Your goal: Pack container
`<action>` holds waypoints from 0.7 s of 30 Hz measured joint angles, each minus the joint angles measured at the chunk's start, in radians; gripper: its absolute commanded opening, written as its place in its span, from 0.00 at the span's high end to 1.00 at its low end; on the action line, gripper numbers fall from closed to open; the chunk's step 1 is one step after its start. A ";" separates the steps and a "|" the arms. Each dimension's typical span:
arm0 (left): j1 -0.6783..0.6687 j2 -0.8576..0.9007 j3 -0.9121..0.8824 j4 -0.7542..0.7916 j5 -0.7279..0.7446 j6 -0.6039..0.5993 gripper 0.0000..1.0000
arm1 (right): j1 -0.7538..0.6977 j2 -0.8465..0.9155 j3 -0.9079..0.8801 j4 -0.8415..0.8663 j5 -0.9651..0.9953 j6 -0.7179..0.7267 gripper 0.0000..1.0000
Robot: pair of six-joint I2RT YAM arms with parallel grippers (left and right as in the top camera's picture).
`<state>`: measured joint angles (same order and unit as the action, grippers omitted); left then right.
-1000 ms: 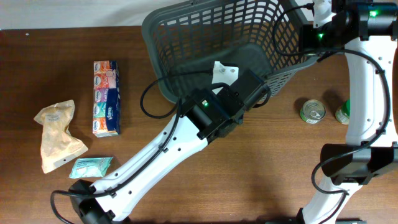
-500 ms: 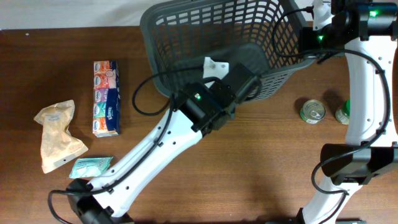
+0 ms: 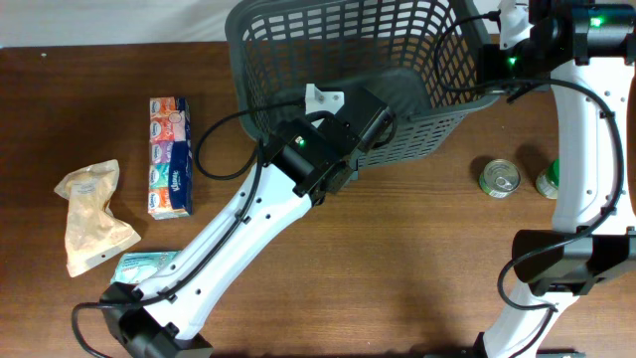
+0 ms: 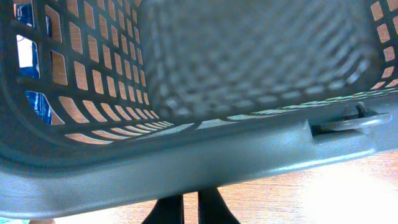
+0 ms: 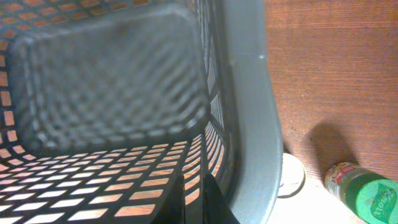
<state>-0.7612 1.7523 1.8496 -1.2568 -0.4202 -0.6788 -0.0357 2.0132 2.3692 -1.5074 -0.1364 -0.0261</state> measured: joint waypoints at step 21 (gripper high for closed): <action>0.064 0.000 0.000 -0.010 -0.019 0.000 0.98 | 0.000 0.000 0.000 -0.088 -0.027 0.000 0.96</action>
<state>-0.6975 1.7523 1.8496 -1.2663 -0.4393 -0.6788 -0.0353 2.0132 2.3692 -1.5951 -0.1631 -0.0261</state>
